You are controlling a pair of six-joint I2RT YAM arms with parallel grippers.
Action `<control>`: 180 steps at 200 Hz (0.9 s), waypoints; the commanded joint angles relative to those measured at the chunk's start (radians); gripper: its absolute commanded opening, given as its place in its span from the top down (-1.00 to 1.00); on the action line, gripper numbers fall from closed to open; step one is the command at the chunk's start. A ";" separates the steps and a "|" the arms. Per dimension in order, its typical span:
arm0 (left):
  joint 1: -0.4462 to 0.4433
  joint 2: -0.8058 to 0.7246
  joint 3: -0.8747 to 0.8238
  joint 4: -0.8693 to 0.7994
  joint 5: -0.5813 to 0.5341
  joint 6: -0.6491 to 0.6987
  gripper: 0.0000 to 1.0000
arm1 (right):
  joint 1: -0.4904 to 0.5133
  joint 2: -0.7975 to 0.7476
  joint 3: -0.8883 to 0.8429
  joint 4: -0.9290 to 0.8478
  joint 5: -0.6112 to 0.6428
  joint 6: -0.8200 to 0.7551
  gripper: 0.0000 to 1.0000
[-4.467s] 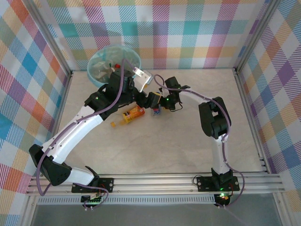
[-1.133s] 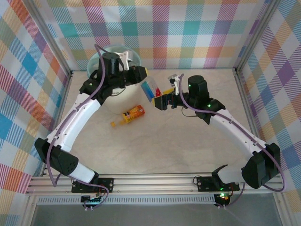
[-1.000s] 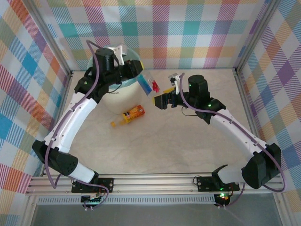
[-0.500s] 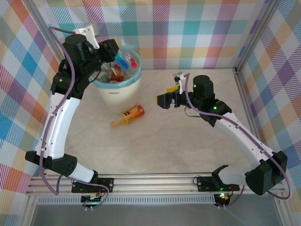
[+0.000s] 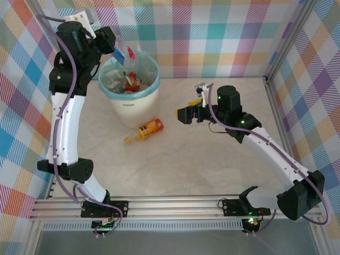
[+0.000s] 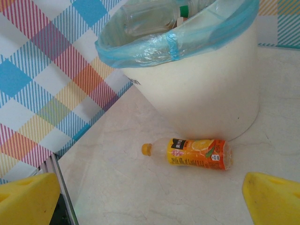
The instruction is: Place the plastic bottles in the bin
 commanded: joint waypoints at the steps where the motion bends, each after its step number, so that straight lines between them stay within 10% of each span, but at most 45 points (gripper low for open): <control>1: 0.013 0.070 0.060 -0.092 -0.070 0.087 1.00 | 0.005 -0.004 0.015 -0.020 -0.008 -0.003 -0.99; 180: 0.016 0.308 0.044 -0.210 -0.058 0.224 0.98 | 0.006 0.065 0.052 -0.052 -0.014 0.002 -0.99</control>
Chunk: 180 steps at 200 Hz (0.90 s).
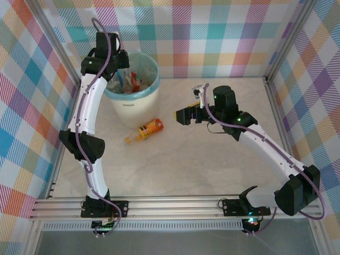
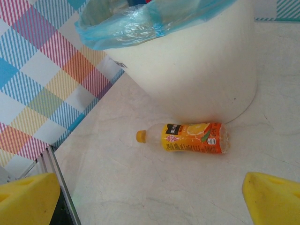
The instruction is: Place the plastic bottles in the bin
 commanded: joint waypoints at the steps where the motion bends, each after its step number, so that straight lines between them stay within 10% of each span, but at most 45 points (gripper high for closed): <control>1: 0.012 0.015 0.012 -0.029 0.039 0.023 0.97 | 0.006 0.015 0.044 -0.004 -0.014 0.001 -0.99; 180: 0.013 0.099 0.164 0.080 0.069 -0.058 0.81 | 0.008 0.023 0.041 0.010 -0.008 0.018 -0.99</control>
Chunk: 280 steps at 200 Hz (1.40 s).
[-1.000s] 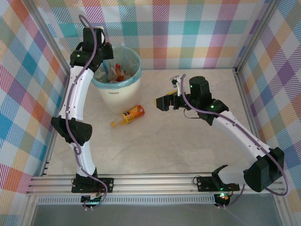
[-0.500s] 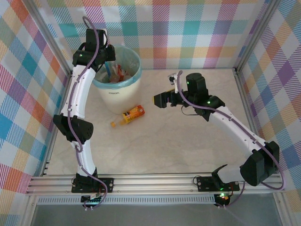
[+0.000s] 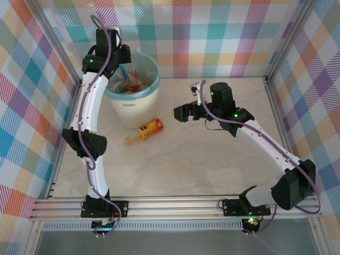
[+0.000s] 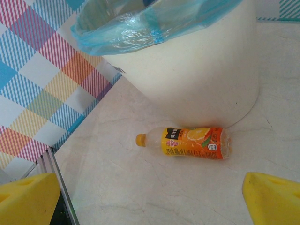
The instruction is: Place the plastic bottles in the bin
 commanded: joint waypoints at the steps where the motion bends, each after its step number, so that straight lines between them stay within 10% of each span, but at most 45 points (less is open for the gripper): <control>1: 0.013 0.041 0.062 0.030 0.017 -0.028 0.80 | 0.006 -0.032 -0.010 0.012 -0.001 0.017 -0.99; 49: 0.013 0.034 0.068 -0.025 0.054 -0.016 -0.32 | 0.011 -0.046 -0.023 0.009 -0.003 0.020 -0.99; 149: 0.013 -0.108 -0.057 -0.026 0.127 -0.037 -0.33 | 0.075 0.000 0.014 -0.036 -0.020 -0.057 -0.97; 280: 0.012 -0.767 -0.970 0.182 0.212 -0.106 -0.51 | 0.218 0.451 0.153 -0.059 0.075 -1.007 -0.99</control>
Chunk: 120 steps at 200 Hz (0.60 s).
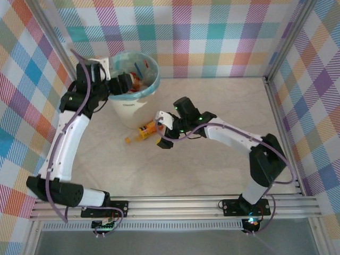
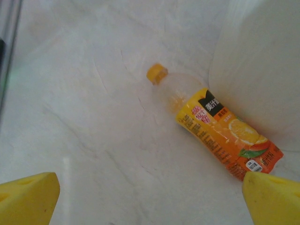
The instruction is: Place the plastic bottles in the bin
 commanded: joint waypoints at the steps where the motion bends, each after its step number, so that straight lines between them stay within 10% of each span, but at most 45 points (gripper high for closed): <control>1: 0.011 -0.082 -0.112 0.042 -0.009 -0.002 -0.51 | 0.000 0.109 0.091 -0.001 0.039 -0.207 -0.99; 120: 0.012 -0.173 -0.268 0.013 -0.086 0.035 -0.51 | 0.037 0.461 0.265 -0.093 0.180 -0.334 -0.99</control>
